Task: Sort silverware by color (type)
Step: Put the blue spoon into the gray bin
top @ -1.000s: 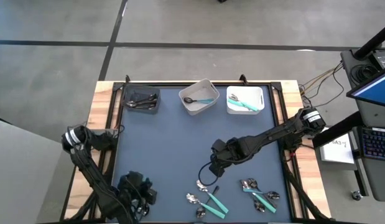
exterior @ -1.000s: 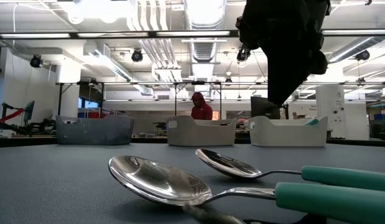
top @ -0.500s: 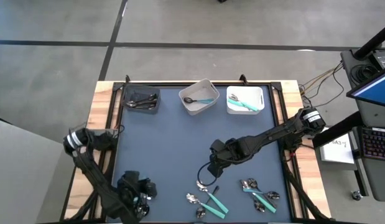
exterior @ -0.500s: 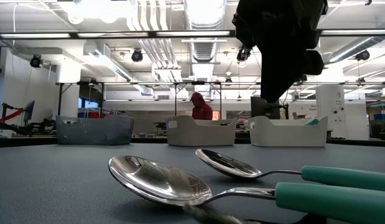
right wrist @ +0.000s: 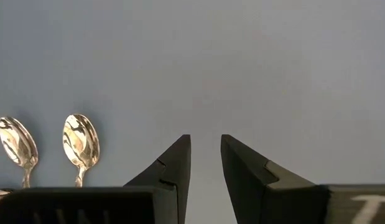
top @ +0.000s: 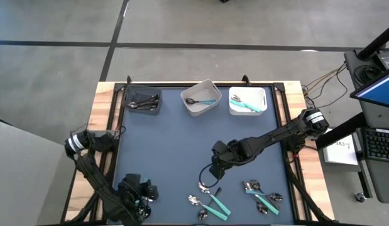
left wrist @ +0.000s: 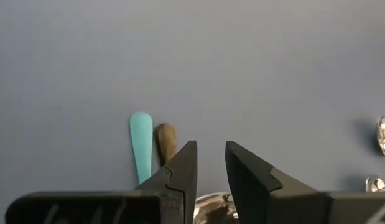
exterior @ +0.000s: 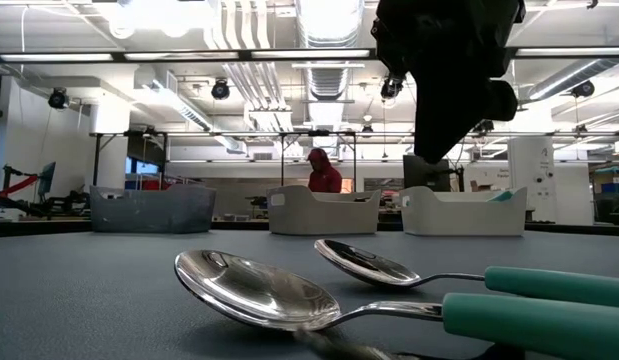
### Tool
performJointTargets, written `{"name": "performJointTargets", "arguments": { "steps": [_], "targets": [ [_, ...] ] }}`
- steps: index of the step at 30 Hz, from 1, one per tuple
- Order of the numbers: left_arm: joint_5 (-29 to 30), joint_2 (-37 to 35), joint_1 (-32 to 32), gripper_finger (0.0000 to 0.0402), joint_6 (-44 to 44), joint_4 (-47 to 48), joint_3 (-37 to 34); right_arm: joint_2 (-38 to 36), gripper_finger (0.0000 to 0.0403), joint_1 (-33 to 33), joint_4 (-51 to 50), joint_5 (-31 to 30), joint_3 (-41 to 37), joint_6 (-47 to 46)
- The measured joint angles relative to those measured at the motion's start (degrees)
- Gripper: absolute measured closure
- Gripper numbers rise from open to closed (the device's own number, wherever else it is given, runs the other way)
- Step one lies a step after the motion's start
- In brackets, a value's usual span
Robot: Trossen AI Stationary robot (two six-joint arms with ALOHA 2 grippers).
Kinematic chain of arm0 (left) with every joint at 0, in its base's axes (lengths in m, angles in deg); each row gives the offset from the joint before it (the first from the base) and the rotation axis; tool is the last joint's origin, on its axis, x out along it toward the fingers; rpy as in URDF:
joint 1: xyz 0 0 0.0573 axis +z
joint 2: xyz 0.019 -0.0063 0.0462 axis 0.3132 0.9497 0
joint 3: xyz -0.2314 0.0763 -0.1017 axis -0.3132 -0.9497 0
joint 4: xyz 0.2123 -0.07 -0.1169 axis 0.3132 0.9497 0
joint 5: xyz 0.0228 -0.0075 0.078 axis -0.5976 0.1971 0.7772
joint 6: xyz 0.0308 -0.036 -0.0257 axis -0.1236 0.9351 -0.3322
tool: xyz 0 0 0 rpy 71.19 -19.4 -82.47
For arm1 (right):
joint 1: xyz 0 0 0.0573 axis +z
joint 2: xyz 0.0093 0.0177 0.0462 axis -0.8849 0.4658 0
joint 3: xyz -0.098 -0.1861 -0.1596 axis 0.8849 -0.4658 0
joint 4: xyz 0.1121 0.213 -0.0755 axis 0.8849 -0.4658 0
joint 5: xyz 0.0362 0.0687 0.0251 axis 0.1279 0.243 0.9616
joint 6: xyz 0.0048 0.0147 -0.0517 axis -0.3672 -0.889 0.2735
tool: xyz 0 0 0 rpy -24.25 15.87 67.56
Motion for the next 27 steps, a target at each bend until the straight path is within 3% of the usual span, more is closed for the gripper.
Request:
{"name": "performJointTargets", "arguments": {
  "steps": [5, 8, 12, 16, 21, 27],
  "targets": [
    [0.7, -1.7, 0.7, 0.0335, -10.3, 1.5, 0.5, 0.0, 0.0323, 0.0, 0.1, 0.0, 0.0, 0.0],
    [-1.9, -1.7, 0.6, 0.0335, -17.8, -0.9, 1.3, 0.0, 0.0323, 0.0, 0.2, 0.0, 0.0, 0.0],
    [-9.3, -1.7, 0.1, 0.0335, -14.1, -4.9, 1.1, 0.0, 0.0323, 0.0, 0.2, 0.0, 0.0, 0.0],
    [-10.9, -1.2, 0.1, 0.0332, -11.6, -6.2, 1.0, 0.0, 0.0323, 0.0, 0.2, 0.0, 0.0, 0.0],
    [-13.9, -1.2, 1.1, 0.0296, -8.8, -7.9, 0.7, 0.0, 0.0323, 0.0, 0.2, 0.0, 0.0, 0.0],
    [-18.8, -1.2, 2.4, 0.0262, -12.5, -10.1, -1.5, 0.0, 0.0323, 0.0, 0.2, 0.0, 0.0, 0.0]
  ]
}}
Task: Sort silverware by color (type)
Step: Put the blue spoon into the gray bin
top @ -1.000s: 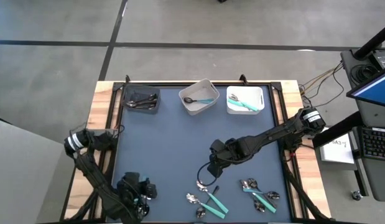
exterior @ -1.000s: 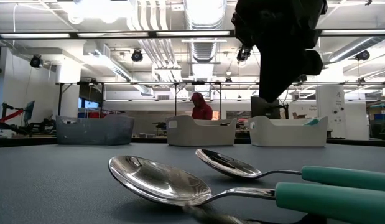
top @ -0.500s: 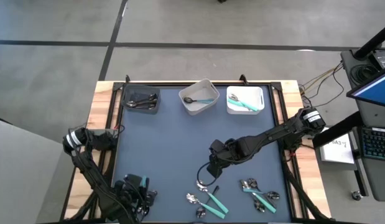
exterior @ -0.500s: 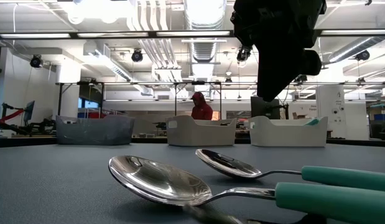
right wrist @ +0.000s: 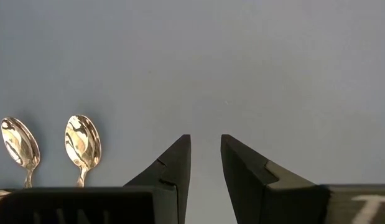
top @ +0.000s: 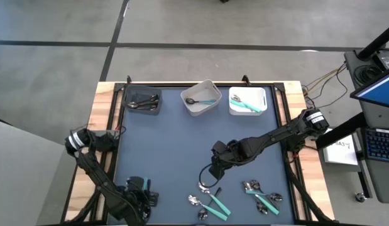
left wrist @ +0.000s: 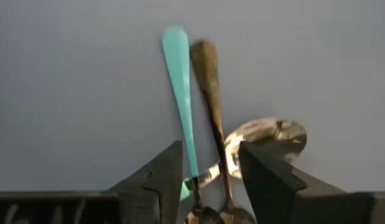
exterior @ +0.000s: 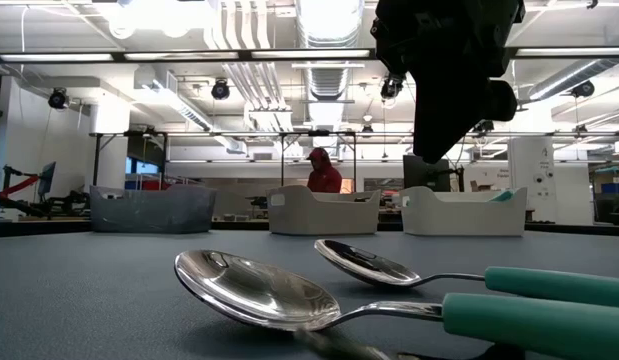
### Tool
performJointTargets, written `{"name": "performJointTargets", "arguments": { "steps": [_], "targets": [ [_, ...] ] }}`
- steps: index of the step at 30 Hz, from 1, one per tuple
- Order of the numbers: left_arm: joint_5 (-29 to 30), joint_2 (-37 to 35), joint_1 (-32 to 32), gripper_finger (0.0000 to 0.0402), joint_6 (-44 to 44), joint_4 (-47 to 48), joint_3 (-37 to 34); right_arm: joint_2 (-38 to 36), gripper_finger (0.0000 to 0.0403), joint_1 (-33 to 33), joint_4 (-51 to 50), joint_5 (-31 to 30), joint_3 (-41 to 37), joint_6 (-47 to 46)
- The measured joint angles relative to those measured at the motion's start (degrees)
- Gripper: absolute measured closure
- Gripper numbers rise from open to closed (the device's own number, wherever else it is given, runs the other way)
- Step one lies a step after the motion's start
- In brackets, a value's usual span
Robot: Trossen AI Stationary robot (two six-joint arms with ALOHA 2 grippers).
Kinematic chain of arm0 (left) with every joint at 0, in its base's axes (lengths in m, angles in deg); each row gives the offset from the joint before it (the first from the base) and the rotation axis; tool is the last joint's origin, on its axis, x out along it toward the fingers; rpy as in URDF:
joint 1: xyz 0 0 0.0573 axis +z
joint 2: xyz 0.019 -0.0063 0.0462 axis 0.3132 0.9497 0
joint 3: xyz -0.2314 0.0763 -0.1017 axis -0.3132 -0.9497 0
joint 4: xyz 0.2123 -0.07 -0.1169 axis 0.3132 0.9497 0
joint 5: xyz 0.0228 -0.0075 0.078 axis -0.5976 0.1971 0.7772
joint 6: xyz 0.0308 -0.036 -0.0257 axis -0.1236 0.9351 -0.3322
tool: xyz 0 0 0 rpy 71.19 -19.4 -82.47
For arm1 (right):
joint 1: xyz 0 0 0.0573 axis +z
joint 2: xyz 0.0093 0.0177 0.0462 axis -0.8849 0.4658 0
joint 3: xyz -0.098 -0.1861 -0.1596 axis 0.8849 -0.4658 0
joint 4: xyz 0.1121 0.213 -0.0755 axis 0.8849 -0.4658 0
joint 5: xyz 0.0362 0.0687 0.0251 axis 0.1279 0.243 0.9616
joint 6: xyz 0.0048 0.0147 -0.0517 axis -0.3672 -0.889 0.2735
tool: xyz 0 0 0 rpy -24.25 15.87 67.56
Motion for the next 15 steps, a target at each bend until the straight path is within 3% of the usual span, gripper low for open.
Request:
{"name": "performJointTargets", "arguments": {
  "steps": [5, 10, 15],
  "targets": [
    [-0.1, 0.0, -0.1, 0.026, -2.4, -6.5, -3.8, 0.0, 0.0323, 0.0, 0.0, 0.0, 0.0, 0.0],
    [-0.3, 0.0, 0.0, 0.0261, -3.3, -7.0, -5.1, 0.0, 0.0323, 0.0, 0.0, 0.0, 0.0, 0.0],
    [-4.1, 0.0, 0.1, 0.0273, -5.6, -6.8, -6.3, 0.0, 0.0323, 0.0, 0.0, 0.0, 0.0, 0.0]
  ]
}}
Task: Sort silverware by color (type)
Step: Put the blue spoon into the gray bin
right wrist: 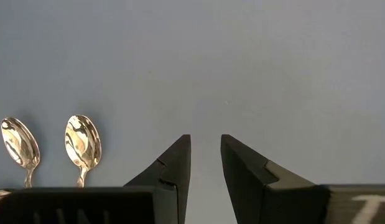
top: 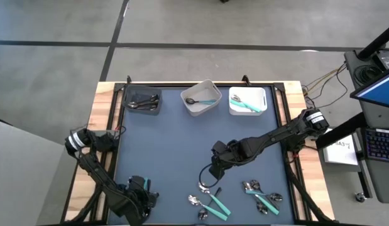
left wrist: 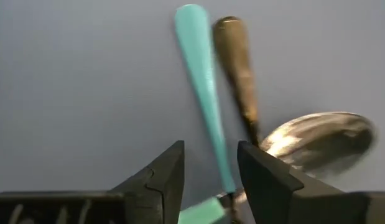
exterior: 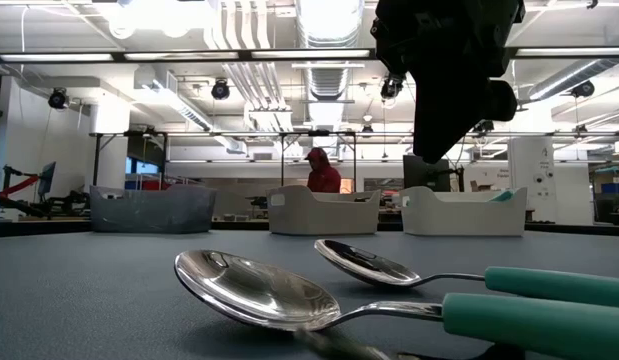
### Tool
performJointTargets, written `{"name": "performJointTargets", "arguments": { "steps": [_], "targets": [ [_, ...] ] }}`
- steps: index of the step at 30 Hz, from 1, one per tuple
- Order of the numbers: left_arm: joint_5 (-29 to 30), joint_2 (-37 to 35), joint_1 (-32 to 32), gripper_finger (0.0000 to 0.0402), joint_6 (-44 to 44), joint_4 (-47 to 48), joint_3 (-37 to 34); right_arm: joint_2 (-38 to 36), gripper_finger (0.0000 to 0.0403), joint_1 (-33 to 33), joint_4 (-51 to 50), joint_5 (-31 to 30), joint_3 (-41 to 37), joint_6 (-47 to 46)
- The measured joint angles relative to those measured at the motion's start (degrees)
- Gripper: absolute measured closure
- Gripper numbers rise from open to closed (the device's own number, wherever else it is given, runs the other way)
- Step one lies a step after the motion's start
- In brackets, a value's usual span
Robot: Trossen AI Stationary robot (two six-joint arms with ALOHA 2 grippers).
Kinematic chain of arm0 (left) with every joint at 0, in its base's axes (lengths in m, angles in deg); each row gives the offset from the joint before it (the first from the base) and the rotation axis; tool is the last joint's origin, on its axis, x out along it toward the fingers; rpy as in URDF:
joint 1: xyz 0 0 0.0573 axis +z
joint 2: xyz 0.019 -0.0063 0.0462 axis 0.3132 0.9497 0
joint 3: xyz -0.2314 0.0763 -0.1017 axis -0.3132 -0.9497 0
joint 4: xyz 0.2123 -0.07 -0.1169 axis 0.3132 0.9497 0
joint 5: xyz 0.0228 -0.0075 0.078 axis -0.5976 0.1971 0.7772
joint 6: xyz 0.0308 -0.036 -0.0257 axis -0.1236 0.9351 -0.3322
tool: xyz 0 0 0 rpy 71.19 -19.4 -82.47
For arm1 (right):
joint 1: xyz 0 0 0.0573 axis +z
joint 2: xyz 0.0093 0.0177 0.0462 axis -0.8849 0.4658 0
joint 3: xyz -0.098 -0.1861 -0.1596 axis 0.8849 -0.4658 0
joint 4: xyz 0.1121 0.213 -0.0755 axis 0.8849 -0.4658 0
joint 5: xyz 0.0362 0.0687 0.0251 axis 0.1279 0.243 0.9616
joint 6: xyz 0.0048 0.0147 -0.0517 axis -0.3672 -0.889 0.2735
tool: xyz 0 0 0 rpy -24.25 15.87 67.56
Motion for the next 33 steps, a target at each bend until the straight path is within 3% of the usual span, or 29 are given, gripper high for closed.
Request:
{"name": "performJointTargets", "arguments": {
  "steps": [7, 14, 18, 27, 33],
  "targets": [
    [1.7, 0.0, 0.0, 0.03, 0.1, -0.7, -0.5, 0.0, 0.0323, 0.0, 0.0, 0.0, 0.0, 0.0],
    [1.8, 0.0, 0.2, 0.0362, -0.4, -1.1, -1.4, 0.0, 0.0323, 0.0, 0.0, 0.0, 0.0, 0.0],
    [2.2, -0.2, 0.2, 0.0392, -5.6, -1.3, -1.9, 0.0, 0.0323, 0.0, 0.0, 0.0, 0.0, 0.0],
    [3.1, 0.0, -0.2, 0.0378, -9.0, -1.3, -2.1, 0.0, 0.0323, 0.0, 0.0, 0.0, 0.0, 0.0],
    [4.1, 0.0, -0.2, 0.0397, -8.2, -1.1, -2.2, 0.0, 0.0323, 0.0, 0.0, 0.0, 0.0, 0.0]
  ]
}}
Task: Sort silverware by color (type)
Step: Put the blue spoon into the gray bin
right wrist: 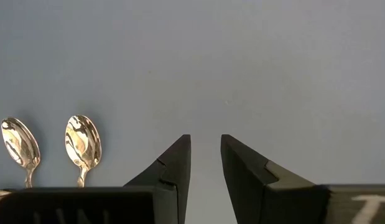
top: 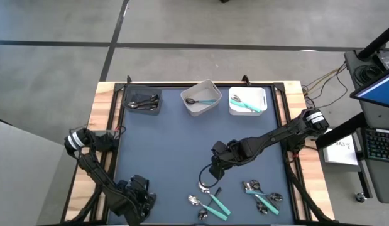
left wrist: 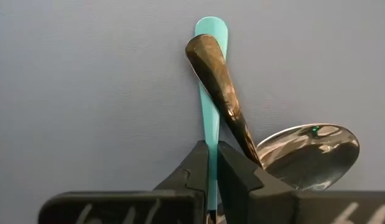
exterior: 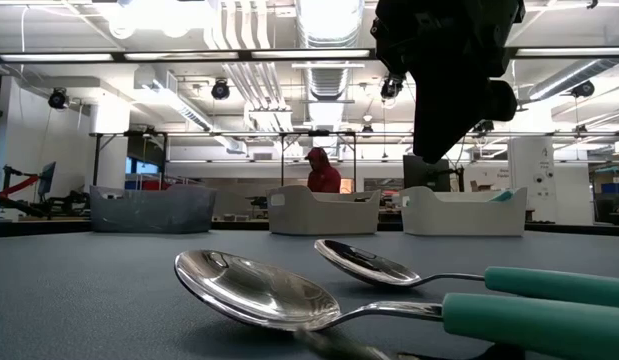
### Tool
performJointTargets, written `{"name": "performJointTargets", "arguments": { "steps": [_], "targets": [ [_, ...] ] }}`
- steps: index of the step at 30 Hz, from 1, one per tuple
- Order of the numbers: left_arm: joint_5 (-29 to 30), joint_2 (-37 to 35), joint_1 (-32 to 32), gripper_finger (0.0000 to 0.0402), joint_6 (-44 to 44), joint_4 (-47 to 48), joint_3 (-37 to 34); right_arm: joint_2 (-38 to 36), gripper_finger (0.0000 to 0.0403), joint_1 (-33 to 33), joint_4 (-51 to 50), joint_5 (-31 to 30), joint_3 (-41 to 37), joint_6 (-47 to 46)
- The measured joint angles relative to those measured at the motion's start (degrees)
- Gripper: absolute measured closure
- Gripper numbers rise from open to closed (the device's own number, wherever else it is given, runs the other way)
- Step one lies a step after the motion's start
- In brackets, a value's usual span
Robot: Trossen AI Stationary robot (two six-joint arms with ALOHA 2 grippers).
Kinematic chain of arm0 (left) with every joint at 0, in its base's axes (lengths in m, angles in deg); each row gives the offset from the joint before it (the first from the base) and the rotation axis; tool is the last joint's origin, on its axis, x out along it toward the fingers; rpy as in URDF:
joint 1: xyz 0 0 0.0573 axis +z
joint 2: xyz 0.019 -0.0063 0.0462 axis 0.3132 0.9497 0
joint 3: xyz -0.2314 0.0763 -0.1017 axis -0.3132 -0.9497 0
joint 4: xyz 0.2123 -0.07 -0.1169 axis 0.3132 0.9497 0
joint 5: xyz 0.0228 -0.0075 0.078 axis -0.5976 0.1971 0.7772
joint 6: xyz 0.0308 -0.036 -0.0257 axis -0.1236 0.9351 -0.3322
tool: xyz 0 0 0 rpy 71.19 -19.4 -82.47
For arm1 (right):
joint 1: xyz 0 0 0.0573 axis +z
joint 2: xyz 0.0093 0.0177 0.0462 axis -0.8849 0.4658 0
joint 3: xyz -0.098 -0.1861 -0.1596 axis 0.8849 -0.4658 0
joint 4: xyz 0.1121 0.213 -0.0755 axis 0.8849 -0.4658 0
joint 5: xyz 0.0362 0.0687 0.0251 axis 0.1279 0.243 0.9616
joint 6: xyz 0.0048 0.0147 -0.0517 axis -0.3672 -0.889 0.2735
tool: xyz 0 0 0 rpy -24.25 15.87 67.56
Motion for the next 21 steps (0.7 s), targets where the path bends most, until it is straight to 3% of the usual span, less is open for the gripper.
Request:
{"name": "performJointTargets", "arguments": {
  "steps": [6, 13, 21],
  "targets": [
    [0.3, -0.2, -0.1, 0.0399, -0.2, 1.4, 0.5, 0.0, 0.0323, 0.0, 0.0, 0.0, 0.0, 0.0],
    [0.8, -1.1, -0.1, 0.04, -0.3, 9.9, 5.0, 0.0, 0.0323, 0.0, 0.0, 0.0, 0.0, 0.0],
    [12.2, -3.6, -0.2, 0.0401, -1.5, 15.8, 13.0, 0.0, 0.0323, 0.0, 0.0, 0.0, 0.0, 0.0]
  ]
}}
